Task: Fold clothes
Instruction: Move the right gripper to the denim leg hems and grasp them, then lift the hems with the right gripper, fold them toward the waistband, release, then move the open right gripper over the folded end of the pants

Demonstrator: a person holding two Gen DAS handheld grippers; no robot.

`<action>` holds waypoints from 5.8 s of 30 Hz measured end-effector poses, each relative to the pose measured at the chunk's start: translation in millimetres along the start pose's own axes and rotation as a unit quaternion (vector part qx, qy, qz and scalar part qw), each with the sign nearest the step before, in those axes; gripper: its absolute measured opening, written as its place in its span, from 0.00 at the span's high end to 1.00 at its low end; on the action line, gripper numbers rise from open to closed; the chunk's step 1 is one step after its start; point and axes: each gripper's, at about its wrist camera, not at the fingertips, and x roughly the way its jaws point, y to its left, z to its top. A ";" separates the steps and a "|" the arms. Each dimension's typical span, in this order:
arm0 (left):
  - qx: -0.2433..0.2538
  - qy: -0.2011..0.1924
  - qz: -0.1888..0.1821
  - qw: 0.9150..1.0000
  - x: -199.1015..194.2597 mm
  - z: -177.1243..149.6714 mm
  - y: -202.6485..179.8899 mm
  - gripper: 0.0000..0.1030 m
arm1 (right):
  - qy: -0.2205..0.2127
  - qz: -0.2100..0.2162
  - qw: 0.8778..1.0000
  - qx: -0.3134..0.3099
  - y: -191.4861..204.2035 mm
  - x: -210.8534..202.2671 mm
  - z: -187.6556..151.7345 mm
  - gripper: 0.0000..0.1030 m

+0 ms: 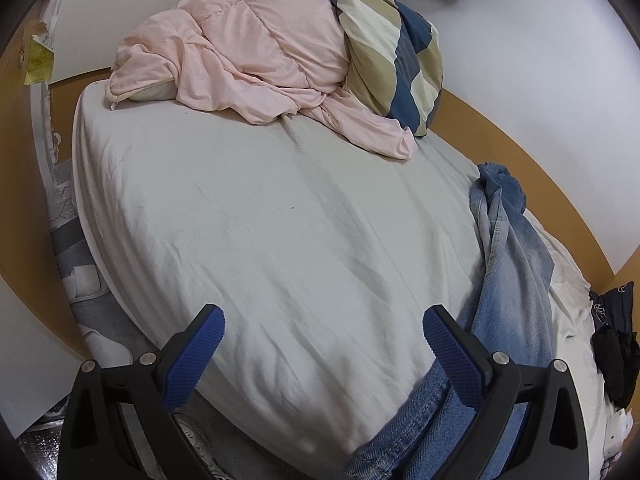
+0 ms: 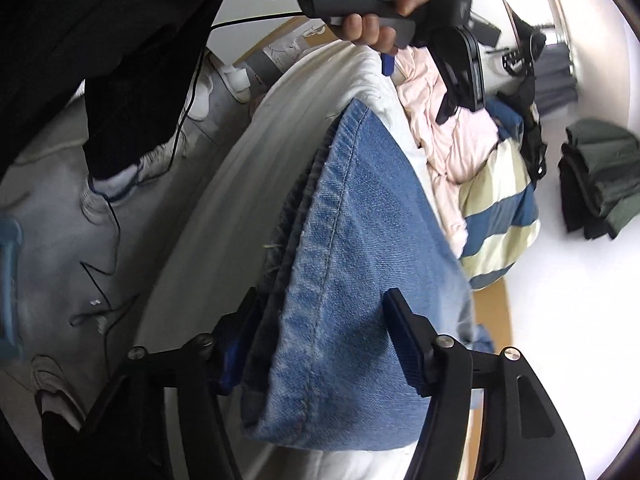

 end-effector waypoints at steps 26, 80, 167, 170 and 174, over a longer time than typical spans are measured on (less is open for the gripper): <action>-0.022 -0.019 0.005 1.000 13.3 5.9 -8.5 0.02 | -0.031 0.118 0.840 0.528 -225.9 24.7 -88.4 0.75; 0.157 0.060 -0.031 0.985 87.5 -16.5 -186.2 0.02 | 0.075 0.087 0.787 0.606 -216.3 73.5 -158.4 1.00; 0.270 -0.037 -0.128 0.954 33.0 -17.2 -185.9 0.00 | 0.102 -0.046 0.949 0.295 -204.3 44.9 -77.2 0.17; 0.285 -0.063 -0.164 0.942 15.3 -20.1 -184.0 0.01 | 0.103 -0.048 0.940 0.321 -215.6 44.7 -83.4 0.14; 0.308 -0.073 -0.233 0.919 1.1 -26.9 -184.4 0.01 | 0.102 -0.051 0.936 0.334 -221.9 46.4 -86.2 0.12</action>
